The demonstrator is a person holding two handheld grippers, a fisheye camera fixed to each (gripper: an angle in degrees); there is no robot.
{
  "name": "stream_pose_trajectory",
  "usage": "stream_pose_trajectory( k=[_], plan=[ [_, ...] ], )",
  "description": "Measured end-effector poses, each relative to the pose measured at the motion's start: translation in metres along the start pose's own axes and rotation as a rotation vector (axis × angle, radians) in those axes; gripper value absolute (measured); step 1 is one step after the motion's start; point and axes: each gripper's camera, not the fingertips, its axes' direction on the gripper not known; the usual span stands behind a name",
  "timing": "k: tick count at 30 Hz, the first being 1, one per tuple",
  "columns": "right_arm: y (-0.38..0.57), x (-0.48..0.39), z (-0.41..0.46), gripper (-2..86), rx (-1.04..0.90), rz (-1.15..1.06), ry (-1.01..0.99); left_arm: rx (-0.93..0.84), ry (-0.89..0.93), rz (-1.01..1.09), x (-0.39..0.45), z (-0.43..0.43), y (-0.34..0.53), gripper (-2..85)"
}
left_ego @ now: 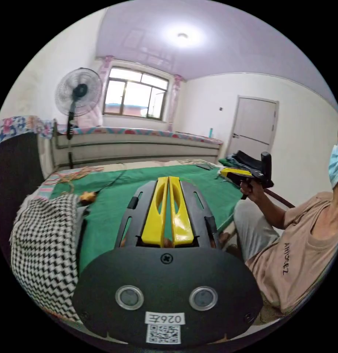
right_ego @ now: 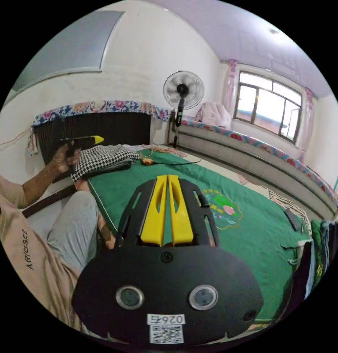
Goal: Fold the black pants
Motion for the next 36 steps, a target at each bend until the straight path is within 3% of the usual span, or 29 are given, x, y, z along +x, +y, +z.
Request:
stream_pose_trajectory(
  k=[3, 6, 8, 14, 21, 28, 36],
  plan=[
    [0.051, 0.068, -0.113, -0.9, 0.123, 0.152, 0.182, -0.128, 0.161, 0.091, 0.067, 0.108, -0.048, -1.0],
    [0.117, 0.131, -0.218, -0.9, 0.21, 0.329, 0.495, -0.203, 0.272, 0.2, 0.146, 0.215, -0.089, -0.8],
    [0.166, 0.18, -0.293, -0.9, 0.248, 0.462, 0.727, -0.205, 0.349, 0.259, 0.193, 0.274, -0.114, -0.6],
    [0.244, 0.292, -0.417, -0.2, 0.245, 0.631, 1.047, -0.167, 0.631, 0.317, 0.331, 0.462, -0.198, 7.0],
    [0.277, 0.408, -0.489, 4.8, 0.216, 0.718, 1.021, -0.212, 0.811, 0.184, 0.451, 0.656, -0.265, 10.8],
    [0.297, 0.477, -0.513, 8.7, 0.191, 0.773, 0.97, -0.255, 0.544, 0.363, 0.541, 0.757, -0.288, 14.0],
    [0.295, 0.5, -0.519, 8.6, 0.196, 0.748, 0.952, -0.3, 0.547, 0.376, 0.572, 0.817, -0.289, 12.9]
  ],
)
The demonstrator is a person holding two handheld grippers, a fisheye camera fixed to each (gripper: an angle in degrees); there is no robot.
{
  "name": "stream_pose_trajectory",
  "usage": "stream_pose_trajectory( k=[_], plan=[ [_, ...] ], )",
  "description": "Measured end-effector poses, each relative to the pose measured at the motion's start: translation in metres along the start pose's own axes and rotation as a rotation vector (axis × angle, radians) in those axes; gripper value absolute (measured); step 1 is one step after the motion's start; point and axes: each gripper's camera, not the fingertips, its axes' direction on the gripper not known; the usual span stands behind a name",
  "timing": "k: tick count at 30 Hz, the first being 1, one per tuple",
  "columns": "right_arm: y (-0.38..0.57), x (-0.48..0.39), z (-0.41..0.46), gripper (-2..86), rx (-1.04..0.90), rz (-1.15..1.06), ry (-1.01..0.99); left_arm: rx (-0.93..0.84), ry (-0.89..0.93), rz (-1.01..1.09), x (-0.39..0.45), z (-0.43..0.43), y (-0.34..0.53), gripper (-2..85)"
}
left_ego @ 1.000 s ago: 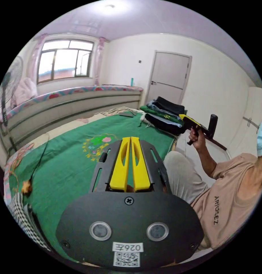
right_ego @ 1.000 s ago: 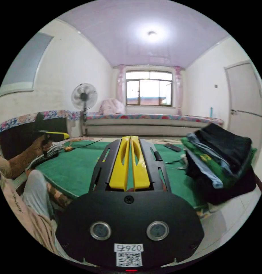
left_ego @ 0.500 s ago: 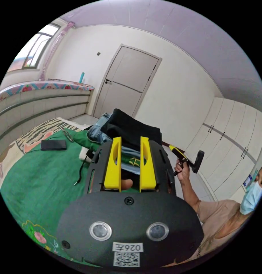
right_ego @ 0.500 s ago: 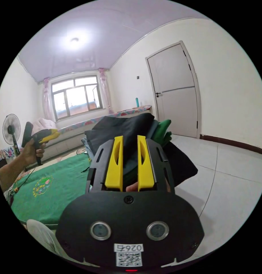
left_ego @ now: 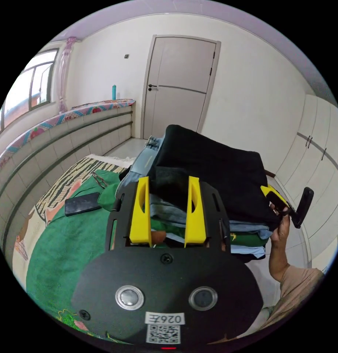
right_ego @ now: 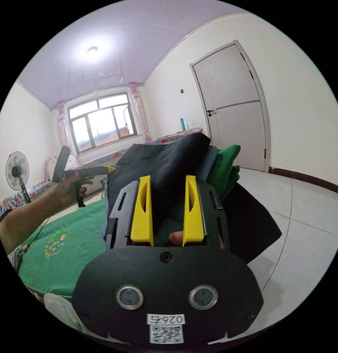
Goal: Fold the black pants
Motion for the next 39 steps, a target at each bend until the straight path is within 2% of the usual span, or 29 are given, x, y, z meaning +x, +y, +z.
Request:
stream_pose_trajectory(
  k=[5, 11, 13, 17, 21, 27, 29, 34, 36, 39],
  plan=[
    [-0.009, -0.014, -0.005, 1.8, 0.054, -0.039, 0.033, 0.003, 0.009, 0.081, -0.001, -0.002, -0.005, 6.5],
    [-0.028, -0.059, -0.03, -0.5, 0.171, -0.064, -0.077, 0.121, 0.224, -0.036, -0.029, -0.042, 0.007, 4.8],
    [-0.035, -0.08, -0.041, -0.7, 0.198, -0.084, -0.121, 0.198, 0.323, -0.077, -0.039, -0.075, 0.019, 4.7],
    [-0.046, -0.15, -0.081, -0.8, 0.238, -0.2, -0.195, 0.283, 0.364, -0.077, -0.047, -0.148, 0.047, 4.7],
    [-0.049, -0.23, -0.121, -0.8, 0.23, -0.362, -0.268, 0.394, 0.369, -0.044, -0.054, -0.265, 0.106, 4.7],
    [-0.027, -0.389, -0.127, -0.8, 0.086, -0.544, -0.558, 0.524, 0.221, -0.143, -0.076, -0.45, 0.255, 4.7],
    [-0.009, -0.459, -0.119, -0.7, 0.006, -0.584, -0.724, 0.558, 0.188, -0.219, -0.086, -0.505, 0.31, 4.7],
    [0.032, -0.577, -0.093, -0.7, -0.173, -0.533, -1.079, 0.795, 0.066, -0.315, -0.091, -0.66, 0.47, 4.7],
    [0.055, -0.61, -0.07, -0.7, -0.262, -0.475, -1.157, 0.805, 0.029, -0.327, -0.091, -0.686, 0.503, 4.7],
    [0.108, -0.654, -0.014, -0.4, -0.451, -0.373, -1.185, 0.691, -0.033, -0.37, -0.106, -0.69, 0.538, 5.2]
  ],
)
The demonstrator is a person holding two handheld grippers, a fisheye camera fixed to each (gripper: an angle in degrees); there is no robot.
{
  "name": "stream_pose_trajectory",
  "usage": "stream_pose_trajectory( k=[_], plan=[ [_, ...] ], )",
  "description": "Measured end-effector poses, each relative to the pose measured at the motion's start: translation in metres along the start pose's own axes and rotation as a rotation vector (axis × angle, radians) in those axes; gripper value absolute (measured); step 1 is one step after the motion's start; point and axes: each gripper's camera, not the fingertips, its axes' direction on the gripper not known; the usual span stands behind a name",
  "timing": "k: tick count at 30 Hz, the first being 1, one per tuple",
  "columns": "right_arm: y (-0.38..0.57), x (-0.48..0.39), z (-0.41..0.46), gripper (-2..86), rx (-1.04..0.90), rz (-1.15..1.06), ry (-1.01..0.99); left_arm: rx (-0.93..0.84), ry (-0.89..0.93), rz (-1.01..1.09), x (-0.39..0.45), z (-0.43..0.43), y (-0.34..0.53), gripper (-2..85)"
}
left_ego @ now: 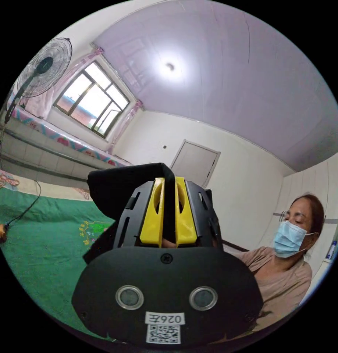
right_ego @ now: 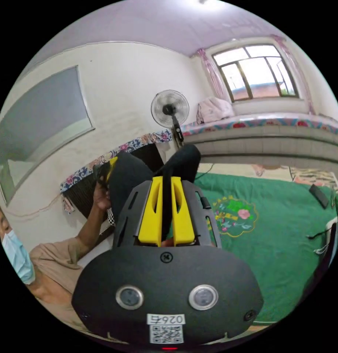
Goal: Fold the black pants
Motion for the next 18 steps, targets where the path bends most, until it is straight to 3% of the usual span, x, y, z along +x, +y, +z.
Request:
stream_pose_trajectory(
  k=[3, 5, 7, 12, 16, 18],
  plan=[
    [0.034, 0.04, 0.076, 0.1, -0.146, 0.068, 0.166, -0.148, -0.155, -0.021, -0.049, 0.008, 0.036, 6.9],
    [0.069, 0.068, 0.119, 0.0, -0.217, 0.098, 0.469, -0.268, -0.252, -0.087, -0.092, 0.013, 0.065, 8.0],
    [0.079, 0.082, 0.147, 1.0, -0.308, 0.102, 0.564, -0.341, -0.346, -0.196, -0.144, -0.004, 0.099, 6.0],
    [0.081, 0.07, 0.197, 5.7, -0.263, 0.011, 0.328, -0.173, -0.32, -0.29, -0.192, -0.083, 0.115, 4.5],
    [0.084, 0.05, 0.267, 7.0, -0.325, -0.11, 0.271, -0.159, -0.556, -0.292, -0.205, -0.135, 0.115, 7.5],
    [0.084, 0.038, 0.296, 8.4, -0.321, -0.151, 0.192, -0.153, -0.528, -0.373, -0.221, -0.15, 0.122, 10.1]
  ],
)
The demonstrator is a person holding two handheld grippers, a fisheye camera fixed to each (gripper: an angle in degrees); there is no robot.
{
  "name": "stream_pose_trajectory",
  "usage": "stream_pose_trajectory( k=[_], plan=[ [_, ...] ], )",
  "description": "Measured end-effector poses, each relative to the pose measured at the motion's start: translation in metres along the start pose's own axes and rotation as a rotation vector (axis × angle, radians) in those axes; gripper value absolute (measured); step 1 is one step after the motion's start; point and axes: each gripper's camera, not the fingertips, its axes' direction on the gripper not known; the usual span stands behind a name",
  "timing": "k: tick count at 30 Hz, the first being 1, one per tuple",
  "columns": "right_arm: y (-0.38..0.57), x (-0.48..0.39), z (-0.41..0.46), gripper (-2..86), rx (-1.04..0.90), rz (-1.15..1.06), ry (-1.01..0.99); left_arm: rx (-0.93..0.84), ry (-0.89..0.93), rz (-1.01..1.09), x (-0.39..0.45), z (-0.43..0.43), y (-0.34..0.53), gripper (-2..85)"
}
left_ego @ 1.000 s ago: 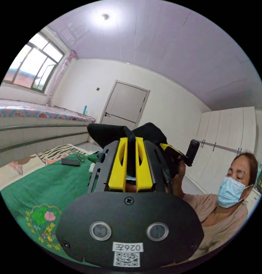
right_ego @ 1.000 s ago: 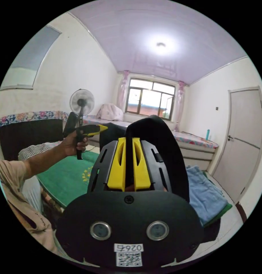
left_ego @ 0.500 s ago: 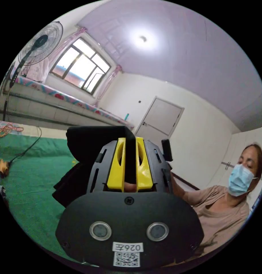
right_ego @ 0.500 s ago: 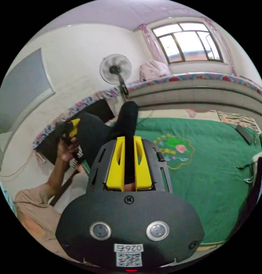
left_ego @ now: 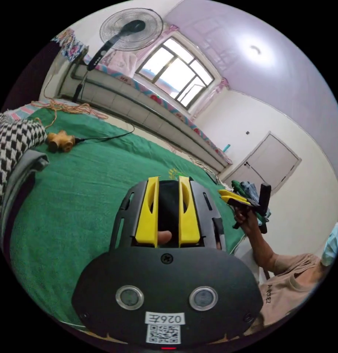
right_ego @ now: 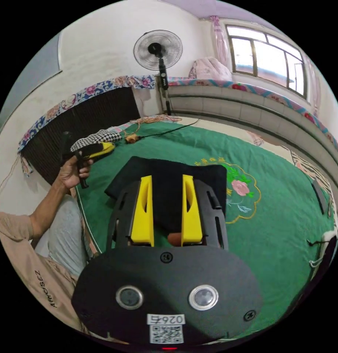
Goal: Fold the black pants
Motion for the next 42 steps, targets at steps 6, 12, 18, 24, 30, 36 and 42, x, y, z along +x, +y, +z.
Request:
stream_pose_trajectory(
  k=[6, 12, 18, 24, 30, 36, 42],
  plan=[
    [-0.003, -0.095, 0.088, 15.8, -0.042, -0.274, -0.119, -0.076, 0.167, -0.16, -0.055, 0.015, 0.001, 12.2],
    [0.042, -0.165, 0.155, 9.9, -0.131, -0.611, 0.282, -0.159, 0.069, -0.057, -0.062, 0.023, -0.007, 13.1],
    [0.026, -0.085, 0.11, 1.0, -0.025, -0.282, 0.059, -0.097, 0.026, -0.084, -0.086, 0.004, -0.006, 14.1],
    [0.052, 0.057, 0.063, 0.1, 0.088, 0.183, -0.234, -0.217, -0.041, -0.104, -0.098, 0.024, -0.005, 17.3],
    [0.116, 0.172, 0.029, 0.1, 0.215, 0.544, -0.369, -0.364, -0.18, -0.035, -0.086, 0.066, 0.0, 18.4],
    [0.168, 0.242, 0.015, 0.3, 0.288, 0.73, -0.454, -0.409, -0.203, -0.053, -0.071, 0.077, 0.008, 13.5],
    [0.192, 0.268, 0.014, 1.0, 0.297, 0.759, -0.491, -0.409, -0.186, -0.037, -0.07, 0.077, 0.014, 13.9]
  ],
)
